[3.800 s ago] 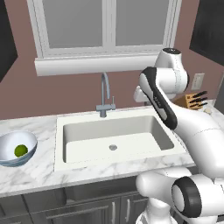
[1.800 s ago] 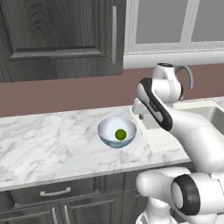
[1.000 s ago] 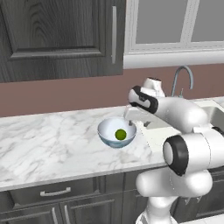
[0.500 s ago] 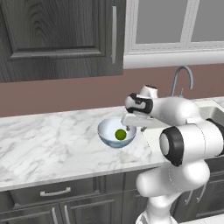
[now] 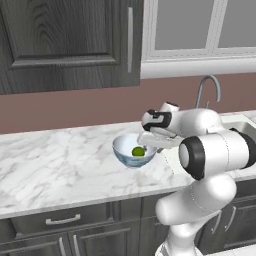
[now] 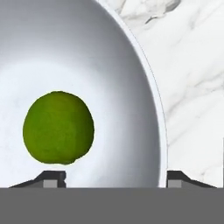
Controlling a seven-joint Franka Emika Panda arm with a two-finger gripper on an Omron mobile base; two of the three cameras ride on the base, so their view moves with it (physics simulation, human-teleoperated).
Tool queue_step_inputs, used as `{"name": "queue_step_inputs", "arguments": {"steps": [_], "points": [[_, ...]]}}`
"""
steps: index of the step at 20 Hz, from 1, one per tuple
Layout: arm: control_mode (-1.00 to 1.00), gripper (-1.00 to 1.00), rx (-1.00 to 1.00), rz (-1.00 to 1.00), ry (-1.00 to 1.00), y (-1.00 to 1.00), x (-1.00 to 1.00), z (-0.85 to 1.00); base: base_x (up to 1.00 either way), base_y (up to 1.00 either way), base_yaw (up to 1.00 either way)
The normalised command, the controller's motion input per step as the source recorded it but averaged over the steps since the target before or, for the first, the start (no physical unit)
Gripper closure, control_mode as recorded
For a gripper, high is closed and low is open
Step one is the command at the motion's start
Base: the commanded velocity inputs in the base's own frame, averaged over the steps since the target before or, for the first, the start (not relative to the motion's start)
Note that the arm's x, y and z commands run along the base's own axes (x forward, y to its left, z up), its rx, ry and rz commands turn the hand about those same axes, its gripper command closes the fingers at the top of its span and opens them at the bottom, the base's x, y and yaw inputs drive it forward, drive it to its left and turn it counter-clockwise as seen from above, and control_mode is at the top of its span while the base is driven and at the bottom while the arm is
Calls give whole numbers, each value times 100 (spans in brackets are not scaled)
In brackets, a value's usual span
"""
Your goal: Move the mug from next to the sink to the open cabinet. Then, move the bowl with the lime to the fridge to clear the area for faucet cleaning.
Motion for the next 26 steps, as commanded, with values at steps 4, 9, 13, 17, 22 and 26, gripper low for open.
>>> {"name": "queue_step_inputs", "arguments": {"steps": [4, 9, 13, 17, 22, 26], "points": [[-100, 100, 0, 0, 0, 0, -1, 0, 0, 0, 0], [-100, 100, 0, 0, -8, 0, -14, 25, 0, 0, 0], [-100, 100, 4, -9, -17, 0, -32, 82, 0, 0, 0], [-100, 100, 1, -15, -27, -7, -54, 100, 0, 0, 0], [-100, 100, 2, -25, -23, -9, -67, 98, 0, 0, 0], [100, 100, 1, -13, -4, -4, -18, 22, -52, -11, -51]]}}
